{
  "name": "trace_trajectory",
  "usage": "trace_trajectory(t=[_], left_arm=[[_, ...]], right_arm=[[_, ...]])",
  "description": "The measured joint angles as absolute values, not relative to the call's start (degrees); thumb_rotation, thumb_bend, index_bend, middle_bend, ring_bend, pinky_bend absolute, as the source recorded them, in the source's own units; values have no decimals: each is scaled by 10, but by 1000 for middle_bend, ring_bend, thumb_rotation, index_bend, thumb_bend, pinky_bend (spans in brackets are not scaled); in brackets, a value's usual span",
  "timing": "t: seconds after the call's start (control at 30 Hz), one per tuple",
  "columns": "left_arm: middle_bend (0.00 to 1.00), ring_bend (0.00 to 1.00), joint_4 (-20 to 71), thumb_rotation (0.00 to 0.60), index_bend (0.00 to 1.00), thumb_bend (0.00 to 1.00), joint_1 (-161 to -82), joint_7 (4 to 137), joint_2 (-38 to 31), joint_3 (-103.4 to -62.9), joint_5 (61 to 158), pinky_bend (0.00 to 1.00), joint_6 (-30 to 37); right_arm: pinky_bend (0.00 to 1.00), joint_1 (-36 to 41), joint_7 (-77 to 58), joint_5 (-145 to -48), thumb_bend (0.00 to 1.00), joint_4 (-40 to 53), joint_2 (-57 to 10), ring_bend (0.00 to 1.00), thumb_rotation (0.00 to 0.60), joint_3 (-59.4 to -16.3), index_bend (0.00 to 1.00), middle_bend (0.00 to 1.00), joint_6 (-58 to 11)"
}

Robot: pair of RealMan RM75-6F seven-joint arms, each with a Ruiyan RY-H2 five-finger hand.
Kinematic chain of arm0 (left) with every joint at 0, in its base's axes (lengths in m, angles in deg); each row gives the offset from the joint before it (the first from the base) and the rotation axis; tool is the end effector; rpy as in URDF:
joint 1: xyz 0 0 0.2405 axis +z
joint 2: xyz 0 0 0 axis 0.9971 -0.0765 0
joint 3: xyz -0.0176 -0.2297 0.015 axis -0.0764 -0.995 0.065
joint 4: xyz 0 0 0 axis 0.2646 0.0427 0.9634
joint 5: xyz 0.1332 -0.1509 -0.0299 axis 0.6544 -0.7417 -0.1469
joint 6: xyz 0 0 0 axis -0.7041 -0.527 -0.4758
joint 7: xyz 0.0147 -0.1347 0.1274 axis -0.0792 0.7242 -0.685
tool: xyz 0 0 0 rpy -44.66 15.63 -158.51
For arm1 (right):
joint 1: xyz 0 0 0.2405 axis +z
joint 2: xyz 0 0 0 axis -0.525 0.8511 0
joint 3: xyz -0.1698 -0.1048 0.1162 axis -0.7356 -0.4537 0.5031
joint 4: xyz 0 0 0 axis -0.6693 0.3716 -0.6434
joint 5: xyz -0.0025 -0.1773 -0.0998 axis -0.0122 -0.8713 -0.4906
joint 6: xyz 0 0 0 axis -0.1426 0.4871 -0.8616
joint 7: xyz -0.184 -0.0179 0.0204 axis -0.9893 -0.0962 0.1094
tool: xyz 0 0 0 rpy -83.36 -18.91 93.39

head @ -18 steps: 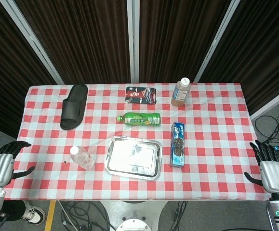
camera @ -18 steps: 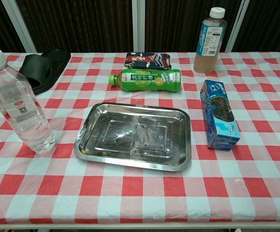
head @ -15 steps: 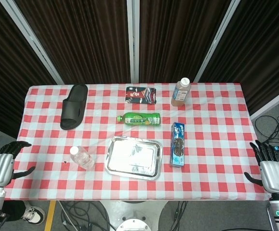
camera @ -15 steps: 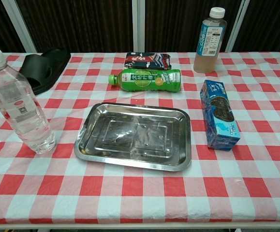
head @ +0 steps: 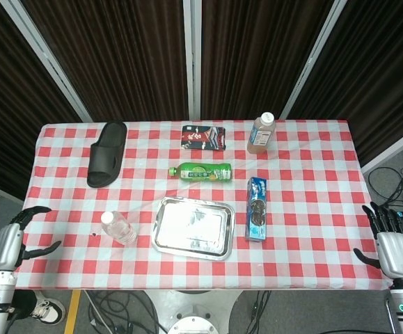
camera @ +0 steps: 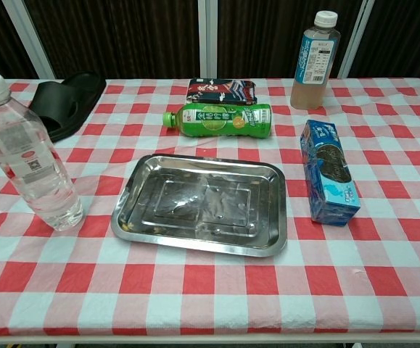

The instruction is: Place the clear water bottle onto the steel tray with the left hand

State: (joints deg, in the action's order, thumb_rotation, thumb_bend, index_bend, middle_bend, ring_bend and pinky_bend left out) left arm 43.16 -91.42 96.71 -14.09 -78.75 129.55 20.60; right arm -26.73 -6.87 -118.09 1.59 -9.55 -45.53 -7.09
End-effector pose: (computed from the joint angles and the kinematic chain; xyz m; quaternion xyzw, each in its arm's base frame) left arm -0.2896 0.2274 0.1106 -0.4486 -0.5629 -0.5136 0.4671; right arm -0.3325 -0.2221 0.1393 0.6035 -0.4001 0.3406 0.5998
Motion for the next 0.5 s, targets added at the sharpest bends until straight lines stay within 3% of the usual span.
trace_trajectory(t=[0.23,0.5], left_arm=[[260,177,408,600,204,0,-918,1061,-80,-794,1289,233,187],[243,164,381,600,186,0,-923,1083,-29,-782,1317,209,186]], right_arm=[[0,-267,-69,-1182,110,18,-97,0,600,-456,0,0,-73],[0,-266,-69,-1182,111,19,-98,0,600,-457,0,0,-75]])
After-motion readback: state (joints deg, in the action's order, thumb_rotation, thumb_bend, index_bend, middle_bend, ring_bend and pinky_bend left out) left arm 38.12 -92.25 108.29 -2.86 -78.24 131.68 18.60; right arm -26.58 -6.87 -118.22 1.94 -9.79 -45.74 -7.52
